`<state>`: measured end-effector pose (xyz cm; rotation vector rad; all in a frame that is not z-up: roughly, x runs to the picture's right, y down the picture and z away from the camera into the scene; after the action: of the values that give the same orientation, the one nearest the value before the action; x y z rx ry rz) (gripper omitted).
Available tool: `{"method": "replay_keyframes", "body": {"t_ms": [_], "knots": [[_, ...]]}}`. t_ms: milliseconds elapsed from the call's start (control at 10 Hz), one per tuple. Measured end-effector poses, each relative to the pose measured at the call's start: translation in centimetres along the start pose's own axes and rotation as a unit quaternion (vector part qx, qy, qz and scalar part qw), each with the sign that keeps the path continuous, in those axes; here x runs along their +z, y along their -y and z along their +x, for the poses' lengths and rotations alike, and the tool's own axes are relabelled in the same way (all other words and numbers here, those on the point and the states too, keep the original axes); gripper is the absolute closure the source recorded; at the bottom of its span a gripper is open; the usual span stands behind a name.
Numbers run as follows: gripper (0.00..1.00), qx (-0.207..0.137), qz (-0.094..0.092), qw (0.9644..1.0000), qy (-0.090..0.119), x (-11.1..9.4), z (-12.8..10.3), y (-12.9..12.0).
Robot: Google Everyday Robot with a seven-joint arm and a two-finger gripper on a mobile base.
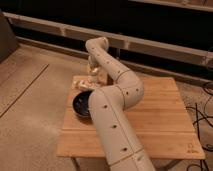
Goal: Place the ceramic cup over the eraser
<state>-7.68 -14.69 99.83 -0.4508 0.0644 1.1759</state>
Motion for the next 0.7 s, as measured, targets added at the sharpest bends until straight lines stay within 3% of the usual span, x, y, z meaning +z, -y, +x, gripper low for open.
{"method": "replay_keyframes", "body": {"t_ms": [200, 400, 500, 700], "knots": [[1.00, -0.001, -0.013, 0.9993, 0.036, -2.8, -2.5, -1.0], [1.00, -0.010, -0.012, 0.9981, 0.059, -6.1, -4.0, -1.4], [1.00, -0.015, -0.011, 0.9976, 0.067, -7.5, -4.3, -1.5], [1.00, -0.023, -0.019, 0.9954, 0.090, -12.5, -3.8, -2.7]]}}
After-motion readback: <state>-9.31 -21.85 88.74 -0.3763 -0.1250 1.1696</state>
